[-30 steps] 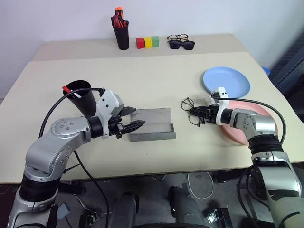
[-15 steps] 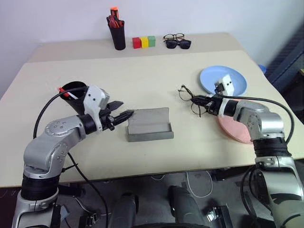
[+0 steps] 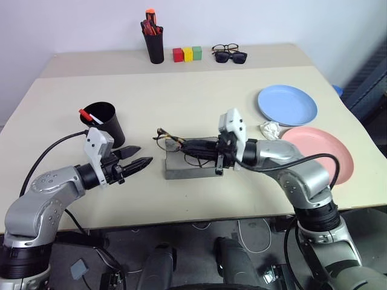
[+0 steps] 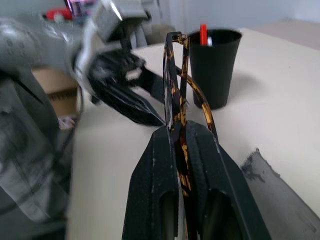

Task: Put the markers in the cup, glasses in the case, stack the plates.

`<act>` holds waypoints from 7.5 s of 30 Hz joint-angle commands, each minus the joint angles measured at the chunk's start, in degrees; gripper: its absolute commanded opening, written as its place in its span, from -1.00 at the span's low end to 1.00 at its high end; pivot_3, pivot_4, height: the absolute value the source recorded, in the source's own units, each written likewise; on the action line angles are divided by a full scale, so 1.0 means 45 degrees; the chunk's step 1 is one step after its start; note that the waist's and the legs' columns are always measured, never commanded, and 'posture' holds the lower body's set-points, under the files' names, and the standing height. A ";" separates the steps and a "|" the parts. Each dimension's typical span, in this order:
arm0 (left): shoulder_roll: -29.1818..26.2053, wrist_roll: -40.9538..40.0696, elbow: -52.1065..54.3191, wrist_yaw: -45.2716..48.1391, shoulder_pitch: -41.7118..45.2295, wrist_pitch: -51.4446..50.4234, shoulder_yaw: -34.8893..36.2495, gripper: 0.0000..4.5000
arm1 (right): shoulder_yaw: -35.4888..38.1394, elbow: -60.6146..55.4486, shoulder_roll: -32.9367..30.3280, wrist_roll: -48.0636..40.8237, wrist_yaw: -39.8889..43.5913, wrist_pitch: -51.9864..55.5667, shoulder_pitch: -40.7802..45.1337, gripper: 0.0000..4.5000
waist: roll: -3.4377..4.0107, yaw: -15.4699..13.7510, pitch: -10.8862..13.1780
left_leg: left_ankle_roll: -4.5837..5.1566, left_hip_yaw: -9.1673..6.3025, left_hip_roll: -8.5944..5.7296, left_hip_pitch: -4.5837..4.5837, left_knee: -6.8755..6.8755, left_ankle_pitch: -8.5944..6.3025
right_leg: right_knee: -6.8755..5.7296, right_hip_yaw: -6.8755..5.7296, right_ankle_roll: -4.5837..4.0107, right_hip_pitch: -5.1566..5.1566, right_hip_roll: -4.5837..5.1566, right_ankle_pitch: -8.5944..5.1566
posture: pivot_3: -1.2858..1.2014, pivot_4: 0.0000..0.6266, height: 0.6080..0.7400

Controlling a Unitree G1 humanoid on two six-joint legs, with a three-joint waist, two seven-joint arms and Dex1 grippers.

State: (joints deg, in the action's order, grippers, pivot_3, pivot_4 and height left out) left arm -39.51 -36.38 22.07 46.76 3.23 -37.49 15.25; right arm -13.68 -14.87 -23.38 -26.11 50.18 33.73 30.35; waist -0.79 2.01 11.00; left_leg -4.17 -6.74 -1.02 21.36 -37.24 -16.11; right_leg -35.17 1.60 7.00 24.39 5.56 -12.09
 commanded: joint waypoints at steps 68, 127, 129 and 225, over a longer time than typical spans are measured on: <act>0.4070 0.8666 -1.6039 0.2782 1.4157 0.6910 -0.8609 -0.99 | 0.8642 -0.9673 -0.0881 -0.0364 -0.3947 -0.0808 -1.5147 0.84 | -0.0072 -0.0314 0.0031 | 0.0013 0.0009 -0.0009 0.0017 0.0008 0.0003 | 0.0044 0.0009 0.0065 -0.0012 0.0000 -0.0041 | 0.03 -0.52 1.00; 0.3322 0.4010 -0.5156 0.5805 0.9348 0.2588 -0.6994 1.00 | 0.7374 0.1687 -0.2692 0.2031 -0.4045 -0.2531 -0.7786 -0.67 | 0.0004 -0.0240 0.0014 | 0.0021 0.0009 -0.0009 -0.0006 -0.0029 0.0005 | 0.0008 0.0015 0.0024 -0.0047 0.0001 0.0008 | 0.03 -0.52 1.00; 0.3321 0.3973 -0.4973 0.5703 0.9212 0.2524 -0.6999 1.00 | 0.7253 0.1796 -0.2779 0.2347 -0.4141 -0.2683 -0.7771 -0.98 | 0.0001 -0.0245 0.0013 | 0.0021 0.0008 -0.0009 -0.0006 -0.0032 0.0005 | 0.0007 0.0014 0.0024 -0.0047 0.0001 0.0008 | 0.03 -0.52 1.00; 0.2407 0.3097 -0.1645 0.0146 0.6394 -0.0162 -0.5378 1.00 | 0.6239 1.0236 -0.1833 0.1196 -0.2154 -0.4011 0.1521 -0.98 | 0.0026 0.0116 0.0028 | 0.0060 0.0012 -0.0016 -0.0005 0.0005 0.0066 | 0.0010 0.0027 0.0010 -0.0020 0.0001 0.0077 | 0.03 -0.52 1.00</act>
State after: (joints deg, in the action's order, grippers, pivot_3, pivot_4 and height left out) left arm -28.68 -21.94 13.61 47.35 31.59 -39.07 -9.75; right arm 12.48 35.87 -31.56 -18.46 39.44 14.63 37.38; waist -0.68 2.53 11.13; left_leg -3.90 -6.69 -1.09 21.34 -37.22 -15.82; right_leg -35.13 1.72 7.05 24.30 5.57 -11.75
